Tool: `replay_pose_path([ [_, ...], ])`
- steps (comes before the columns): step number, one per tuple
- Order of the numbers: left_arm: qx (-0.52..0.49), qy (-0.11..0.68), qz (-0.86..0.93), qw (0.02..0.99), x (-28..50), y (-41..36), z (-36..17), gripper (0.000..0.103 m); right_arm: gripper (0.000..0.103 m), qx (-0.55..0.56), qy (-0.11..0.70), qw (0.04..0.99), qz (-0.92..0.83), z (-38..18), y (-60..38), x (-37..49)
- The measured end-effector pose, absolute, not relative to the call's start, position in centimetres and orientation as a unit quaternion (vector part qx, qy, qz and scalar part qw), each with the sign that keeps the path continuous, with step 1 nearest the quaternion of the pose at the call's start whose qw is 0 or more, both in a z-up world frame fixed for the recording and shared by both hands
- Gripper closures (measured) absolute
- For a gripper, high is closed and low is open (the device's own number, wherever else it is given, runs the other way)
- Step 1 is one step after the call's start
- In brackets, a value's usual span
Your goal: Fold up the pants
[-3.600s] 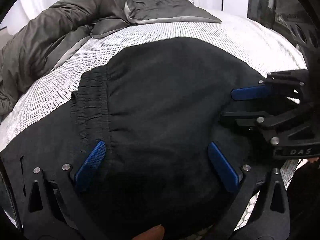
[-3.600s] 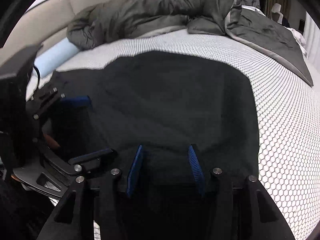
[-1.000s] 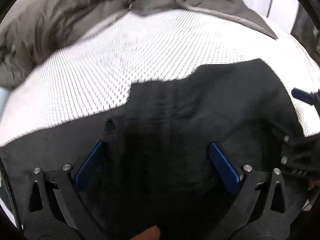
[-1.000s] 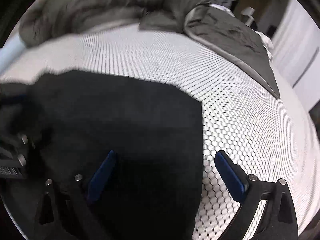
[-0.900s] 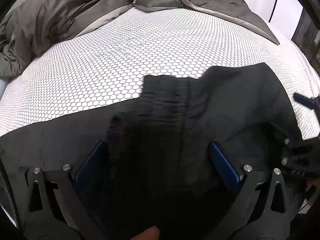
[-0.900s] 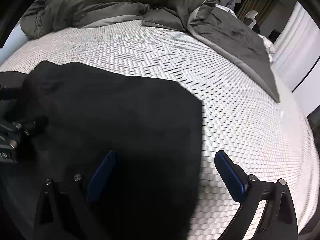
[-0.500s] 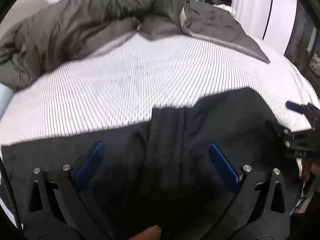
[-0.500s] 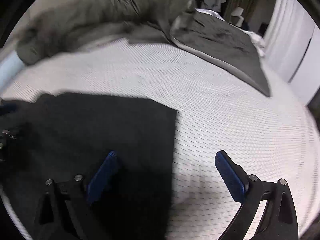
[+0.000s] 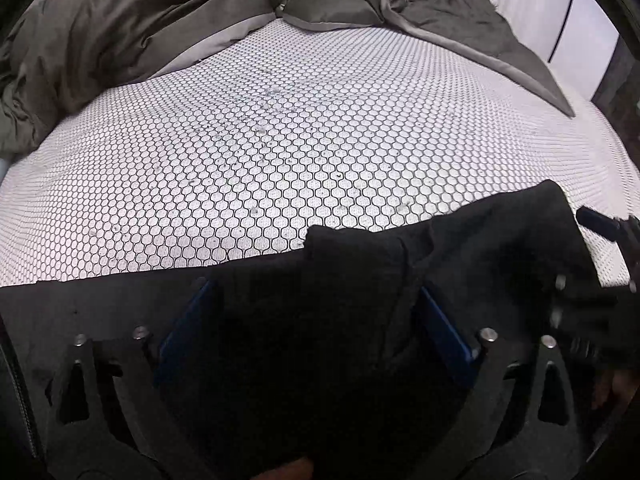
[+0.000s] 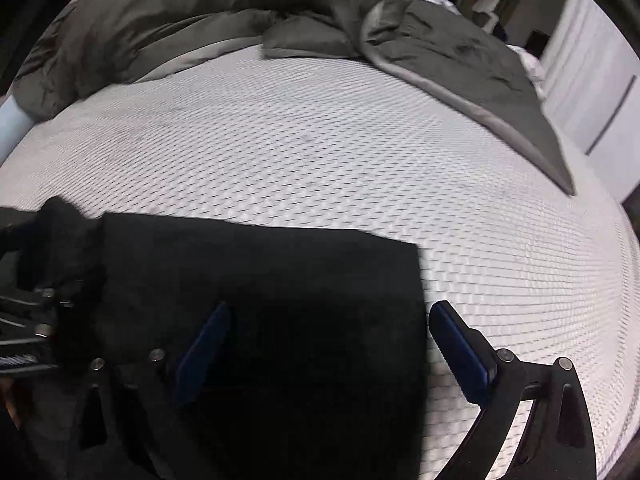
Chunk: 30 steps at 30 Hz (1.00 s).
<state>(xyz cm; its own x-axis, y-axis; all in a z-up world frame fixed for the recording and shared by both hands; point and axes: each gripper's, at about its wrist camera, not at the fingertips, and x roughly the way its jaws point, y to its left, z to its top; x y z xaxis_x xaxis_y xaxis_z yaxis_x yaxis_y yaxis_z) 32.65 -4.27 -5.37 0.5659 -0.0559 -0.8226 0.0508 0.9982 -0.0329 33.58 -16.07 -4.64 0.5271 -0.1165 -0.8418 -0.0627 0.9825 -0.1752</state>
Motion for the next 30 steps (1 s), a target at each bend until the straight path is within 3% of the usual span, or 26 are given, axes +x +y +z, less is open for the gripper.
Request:
replay_pose_path([
  [3,-0.008,0.463,-0.045,0.885,32.4,-3.9,-5.5,0.014,0.02,-0.046,0.492,0.87,-0.014,-4.8,-18.6,34.2],
  [8,-0.016,0.462,-0.06,0.885,32.0,-3.5,-5.5,0.019,0.029,0.042,0.497,0.866,0.03,-4.8,-22.1,34.8],
  [9,-0.019,0.463,-0.062,0.884,32.1,-3.4,-5.6,0.019,0.04,0.066,0.497,0.864,0.045,-4.9,-22.9,34.9],
  [11,-0.029,0.464,-0.067,0.883,32.0,-3.1,-5.6,0.019,0.074,0.093,0.495,0.862,0.057,-5.1,-24.0,35.3],
  [12,-0.032,0.463,-0.069,0.883,32.0,-3.0,-5.6,0.019,0.084,0.117,0.495,0.858,0.072,-5.1,-24.6,35.2],
  [13,-0.034,0.463,-0.071,0.883,31.9,-2.9,-5.6,0.019,0.088,0.129,0.494,0.857,0.075,-5.0,-25.1,35.2],
  [18,-0.041,0.463,-0.076,0.882,31.6,-2.3,-5.5,0.019,0.088,0.122,0.489,0.861,0.077,-4.6,-25.4,35.0],
  [24,-0.083,0.439,-0.092,0.89,30.2,-0.6,-3.4,0.028,0.07,0.187,0.488,0.846,0.103,-4.6,-27.4,33.7],
  [28,-0.088,0.433,-0.087,0.893,30.2,-0.5,-3.3,0.041,0.072,0.176,0.489,0.847,0.108,-4.3,-26.0,33.2],
  [30,-0.083,0.437,-0.082,0.892,30.3,-0.6,-3.7,0.046,0.082,0.123,0.484,0.861,0.092,-3.8,-24.7,33.3],
])
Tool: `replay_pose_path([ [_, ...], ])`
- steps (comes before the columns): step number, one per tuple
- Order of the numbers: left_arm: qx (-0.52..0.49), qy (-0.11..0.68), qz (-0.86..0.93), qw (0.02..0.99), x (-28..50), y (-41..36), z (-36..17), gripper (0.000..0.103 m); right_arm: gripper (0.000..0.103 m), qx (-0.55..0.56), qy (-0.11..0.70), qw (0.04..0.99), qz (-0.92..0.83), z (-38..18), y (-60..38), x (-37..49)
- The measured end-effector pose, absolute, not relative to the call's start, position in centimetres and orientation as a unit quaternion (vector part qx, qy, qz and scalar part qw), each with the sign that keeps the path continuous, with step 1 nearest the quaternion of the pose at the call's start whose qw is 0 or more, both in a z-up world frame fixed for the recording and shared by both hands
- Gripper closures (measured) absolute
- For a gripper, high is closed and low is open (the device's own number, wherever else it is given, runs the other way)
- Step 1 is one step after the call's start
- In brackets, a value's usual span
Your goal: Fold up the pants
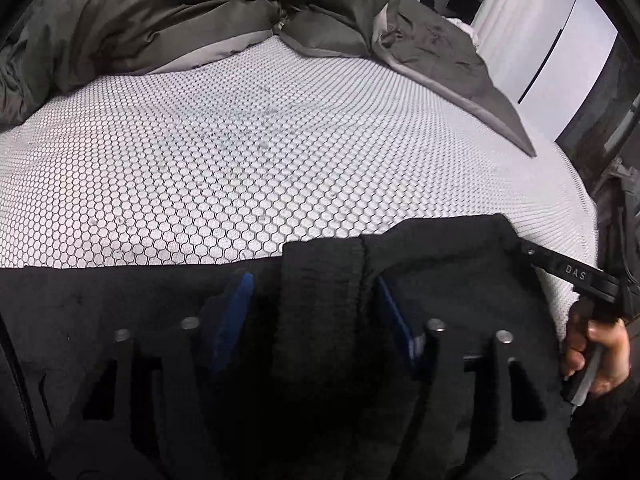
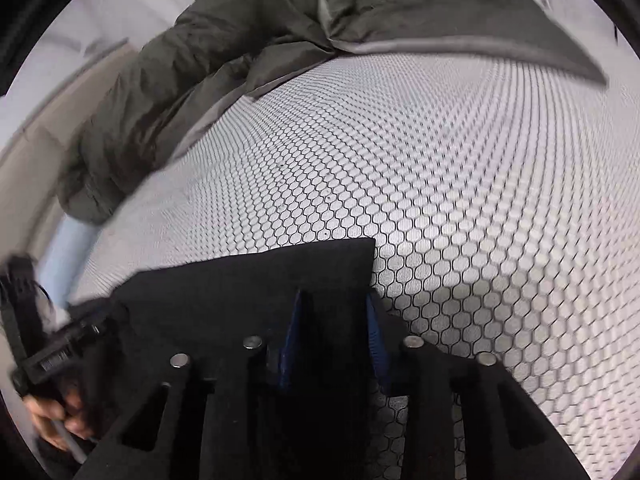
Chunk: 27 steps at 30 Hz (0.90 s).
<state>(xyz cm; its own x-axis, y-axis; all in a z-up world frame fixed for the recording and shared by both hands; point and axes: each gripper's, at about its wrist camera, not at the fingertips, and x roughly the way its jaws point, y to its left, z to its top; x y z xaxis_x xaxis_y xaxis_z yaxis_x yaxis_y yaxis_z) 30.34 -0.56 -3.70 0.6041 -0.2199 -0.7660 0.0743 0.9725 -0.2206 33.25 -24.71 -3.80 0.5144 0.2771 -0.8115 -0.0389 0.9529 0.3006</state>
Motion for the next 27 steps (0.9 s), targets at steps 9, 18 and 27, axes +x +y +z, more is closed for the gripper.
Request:
replay_pose_path([
  [9,-0.069,0.442,-0.081,0.891,28.3,-0.1,-3.3,0.042,0.076,0.098,0.476,0.872,0.059,-2.4,-25.7,31.0],
  [18,0.03,0.436,-0.098,0.894,22.4,-2.9,-4.1,0.029,0.037,0.018,0.48,0.867,0.135,-0.7,-21.8,24.1],
  [27,0.022,0.419,-0.055,0.906,18.4,2.9,-2.7,0.029,0.038,-0.01,0.477,0.872,0.11,-2.2,-25.1,17.3],
])
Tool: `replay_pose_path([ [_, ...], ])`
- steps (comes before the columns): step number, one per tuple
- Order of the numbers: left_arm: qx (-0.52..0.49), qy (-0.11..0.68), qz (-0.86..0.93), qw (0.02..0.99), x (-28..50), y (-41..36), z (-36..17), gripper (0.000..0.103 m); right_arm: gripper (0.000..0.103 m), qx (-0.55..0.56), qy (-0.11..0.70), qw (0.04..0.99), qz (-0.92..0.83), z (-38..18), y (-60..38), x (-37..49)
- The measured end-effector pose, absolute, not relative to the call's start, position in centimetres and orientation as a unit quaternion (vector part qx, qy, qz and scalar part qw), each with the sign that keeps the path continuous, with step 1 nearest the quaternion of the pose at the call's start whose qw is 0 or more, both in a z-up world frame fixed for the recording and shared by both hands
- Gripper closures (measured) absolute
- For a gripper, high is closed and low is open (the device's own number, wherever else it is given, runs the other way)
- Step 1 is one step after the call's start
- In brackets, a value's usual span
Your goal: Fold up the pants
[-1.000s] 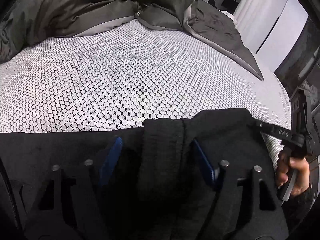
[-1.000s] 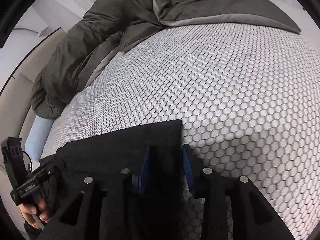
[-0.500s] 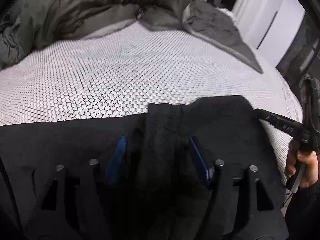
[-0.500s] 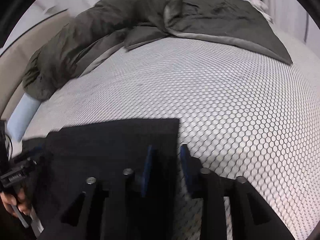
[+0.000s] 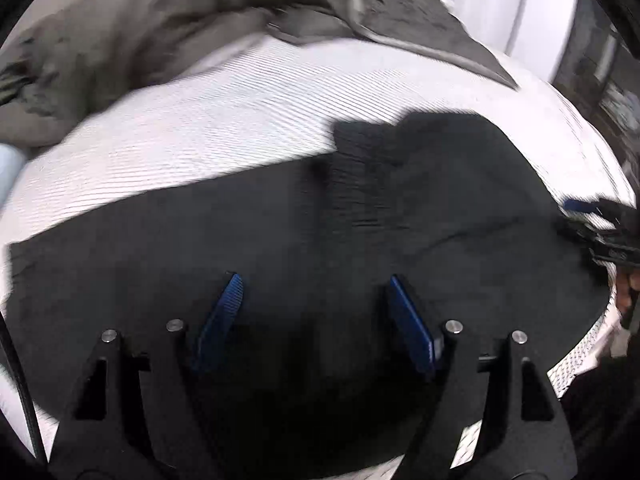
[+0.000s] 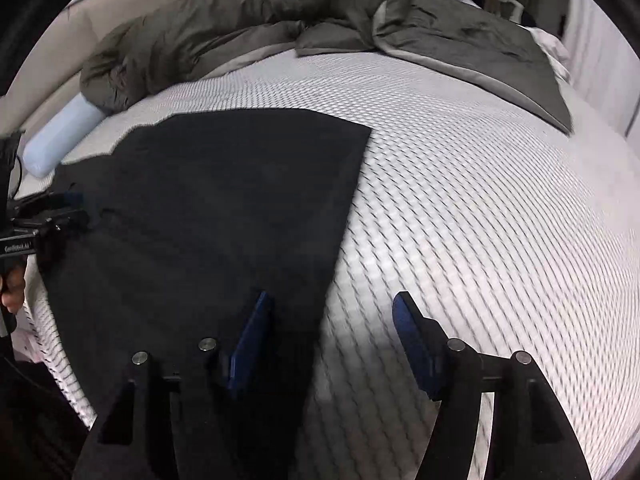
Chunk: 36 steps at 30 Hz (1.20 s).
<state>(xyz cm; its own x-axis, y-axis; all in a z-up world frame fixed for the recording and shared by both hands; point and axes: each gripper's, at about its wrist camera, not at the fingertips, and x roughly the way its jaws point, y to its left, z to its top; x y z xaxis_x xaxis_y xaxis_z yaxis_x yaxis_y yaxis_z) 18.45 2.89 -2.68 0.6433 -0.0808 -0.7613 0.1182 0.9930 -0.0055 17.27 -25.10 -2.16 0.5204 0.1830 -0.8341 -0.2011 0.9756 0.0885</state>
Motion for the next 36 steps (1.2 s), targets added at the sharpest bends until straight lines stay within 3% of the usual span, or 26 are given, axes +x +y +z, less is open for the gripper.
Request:
replay_pose_path([
  [1,0.015,0.409,-0.038,0.911,18.0,3.9,-2.2,0.025,0.037,0.005,0.474,0.874,0.11,-2.2,-25.6,17.3],
  [2,-0.004,0.399,-0.011,0.917,17.3,5.6,-1.6,0.015,0.036,0.018,0.473,0.874,0.107,-2.1,-26.0,16.7],
  [6,-0.12,0.37,0.097,0.916,13.4,12.9,-0.7,0.005,0.018,0.042,0.457,0.88,0.121,-0.7,-26.3,14.5],
  [7,-0.142,0.36,0.105,0.916,12.3,14.6,-0.6,0.001,0.018,0.044,0.454,0.881,0.129,-0.6,-26.1,15.1],
  [15,-0.306,0.338,0.195,0.868,7.4,26.3,-4.3,0.003,0.018,0.056,0.47,0.87,0.14,-1.3,-25.0,16.7],
  [18,-0.347,0.366,0.189,0.843,9.4,29.2,-7.2,0.015,0.018,0.048,0.467,0.871,0.144,-0.9,-24.8,16.0],
  [23,-0.308,0.336,0.22,0.863,10.4,29.3,-5.6,0.075,0.018,0.048,0.468,0.87,0.15,-1.3,-24.4,16.4],
  [29,-0.241,0.274,0.19,0.911,10.0,23.6,0.3,0.089,0.018,0.06,0.465,0.871,0.147,-1.1,-24.7,16.9],
  [36,-0.135,0.222,0.046,0.964,10.2,10.4,8.0,0.089,0.018,0.075,0.453,0.877,0.14,-0.6,-25.7,16.4],
])
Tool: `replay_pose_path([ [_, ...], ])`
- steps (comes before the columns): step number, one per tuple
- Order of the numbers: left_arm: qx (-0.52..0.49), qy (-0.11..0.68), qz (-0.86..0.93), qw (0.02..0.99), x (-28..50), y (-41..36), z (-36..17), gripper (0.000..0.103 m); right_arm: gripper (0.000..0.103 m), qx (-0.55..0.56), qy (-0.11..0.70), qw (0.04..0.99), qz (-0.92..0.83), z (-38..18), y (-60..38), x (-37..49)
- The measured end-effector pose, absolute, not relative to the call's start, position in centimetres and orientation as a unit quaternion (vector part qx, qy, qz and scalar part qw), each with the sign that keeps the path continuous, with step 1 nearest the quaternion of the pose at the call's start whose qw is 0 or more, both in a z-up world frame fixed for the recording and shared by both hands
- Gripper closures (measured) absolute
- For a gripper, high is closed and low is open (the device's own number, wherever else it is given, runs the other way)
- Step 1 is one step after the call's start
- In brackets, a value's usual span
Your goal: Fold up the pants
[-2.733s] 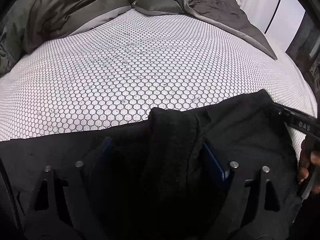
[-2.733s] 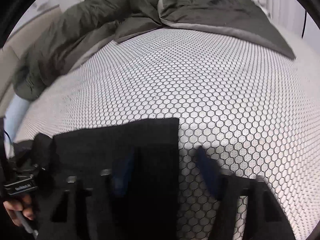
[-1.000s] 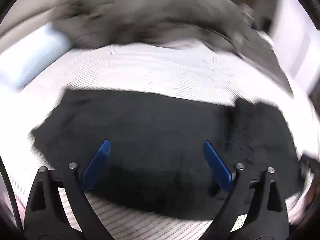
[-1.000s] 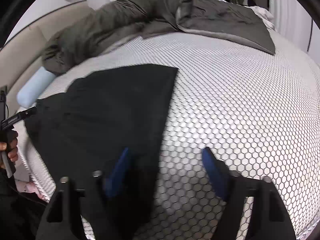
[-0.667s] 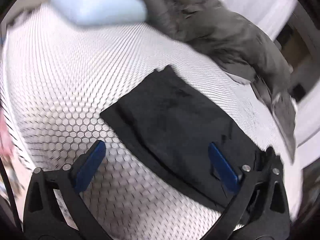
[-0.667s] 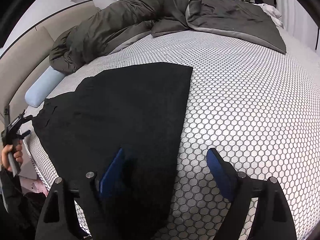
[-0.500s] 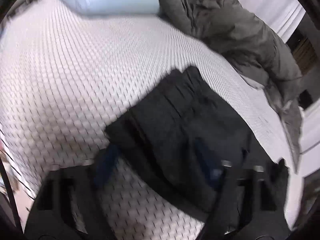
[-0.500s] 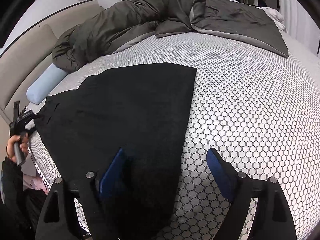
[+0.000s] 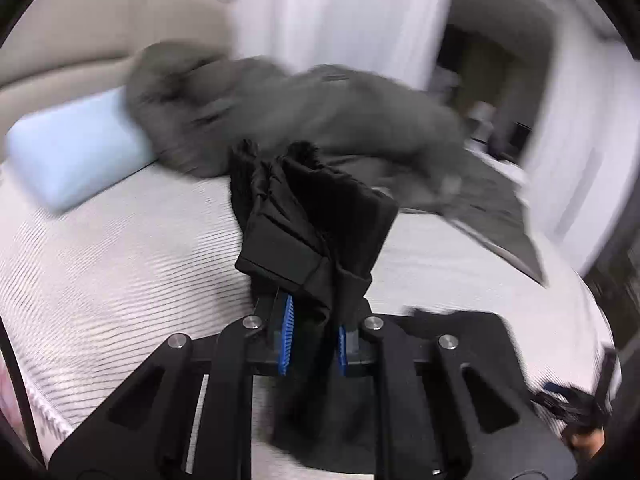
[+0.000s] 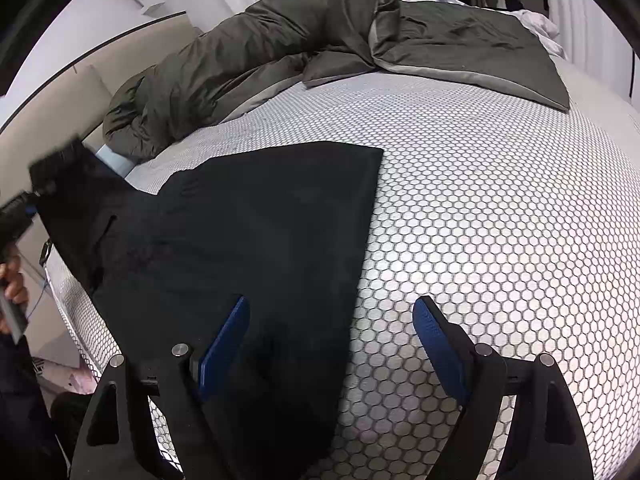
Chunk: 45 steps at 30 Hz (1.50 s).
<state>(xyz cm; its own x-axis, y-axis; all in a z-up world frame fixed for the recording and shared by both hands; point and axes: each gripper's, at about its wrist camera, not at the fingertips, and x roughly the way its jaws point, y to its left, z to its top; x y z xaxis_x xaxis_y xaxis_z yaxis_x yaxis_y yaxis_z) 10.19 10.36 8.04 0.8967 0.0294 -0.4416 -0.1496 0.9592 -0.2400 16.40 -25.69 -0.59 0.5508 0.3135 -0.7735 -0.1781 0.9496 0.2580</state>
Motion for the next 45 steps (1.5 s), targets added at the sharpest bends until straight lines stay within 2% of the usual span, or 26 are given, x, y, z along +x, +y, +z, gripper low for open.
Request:
replay_pose_path([
  [5,-0.077,0.239,-0.101,0.963,12.3,-2.0,9.5,0.09,0.018,0.085,0.452,0.878,0.128,-0.7,-26.5,16.4],
  [9,-0.023,0.307,-0.212,0.928,14.4,-11.9,5.5,0.087,0.018,0.093,0.45,0.88,0.116,-0.5,-27.6,16.5],
  [11,0.014,0.35,-0.243,0.905,14.8,-15.1,2.6,0.066,0.018,0.101,0.449,0.881,0.107,-0.4,-28.6,16.5],
  [12,0.025,0.358,-0.251,0.899,14.5,-15.8,1.5,0.061,0.018,0.107,0.451,0.88,0.101,-0.5,-29.0,16.6],
  [13,0.031,0.352,-0.253,0.9,13.9,-16.1,0.7,0.05,0.018,0.113,0.453,0.879,0.095,-0.5,-29.5,16.6],
  [14,0.04,0.346,-0.247,0.904,13.3,-16.2,0.3,0.033,0.018,0.116,0.453,0.879,0.092,-0.5,-29.8,16.5],
  [16,0.052,0.333,-0.23,0.913,12.8,-15.2,0.7,0.019,0.018,0.118,0.447,0.882,0.093,-0.1,-30.1,16.3],
  [18,0.05,0.313,-0.231,0.92,11.5,-13.4,1.1,0.017,0.018,0.12,0.439,0.884,0.104,0.3,-29.8,16.0],
  [20,0.045,0.294,-0.214,0.93,11.6,-10.9,1.4,0.001,0.018,0.122,0.433,0.884,0.124,0.7,-29.1,15.8],
  [24,0.027,0.29,-0.123,0.949,15.6,-4.8,0.1,0.001,0.018,0.145,0.433,0.87,0.189,0.9,-26.7,16.0],
  [30,0.004,0.369,-0.053,0.928,19.9,0.2,-5.0,0.003,0.02,0.163,0.467,0.832,0.251,-0.7,-22.9,18.0],
  [32,0.022,0.377,-0.045,0.925,20.2,0.7,-5.8,0.003,0.031,0.143,0.495,0.823,0.239,-2.1,-21.5,18.7],
  [33,0.021,0.382,-0.048,0.923,20.3,0.9,-6.1,0.003,0.042,0.129,0.503,0.823,0.231,-2.7,-20.9,19.1],
  [34,0.021,0.383,-0.051,0.922,20.4,0.9,-5.9,0.003,0.06,0.12,0.504,0.824,0.23,-2.8,-20.5,19.2],
  [35,0.023,0.381,-0.052,0.923,21.0,0.5,-5.8,0.003,0.065,0.118,0.502,0.823,0.24,-2.6,-20.1,19.2],
  [37,0.026,0.376,-0.055,0.925,20.9,0.6,-5.6,0.003,0.084,0.101,0.475,0.839,0.245,-0.9,-19.7,18.4],
  [41,0.017,0.368,-0.065,0.927,19.4,0.2,-4.4,0.003,0.086,0.096,0.431,0.858,0.265,2.4,-20.8,15.4],
  [44,0.026,0.369,-0.071,0.926,18.8,-0.2,-4.1,0.003,0.086,0.071,0.459,0.849,0.253,1.1,-21.4,14.4],
  [45,0.033,0.375,-0.071,0.924,18.9,-0.3,-4.3,0.003,0.082,0.056,0.483,0.838,0.247,-0.2,-21.1,14.5],
])
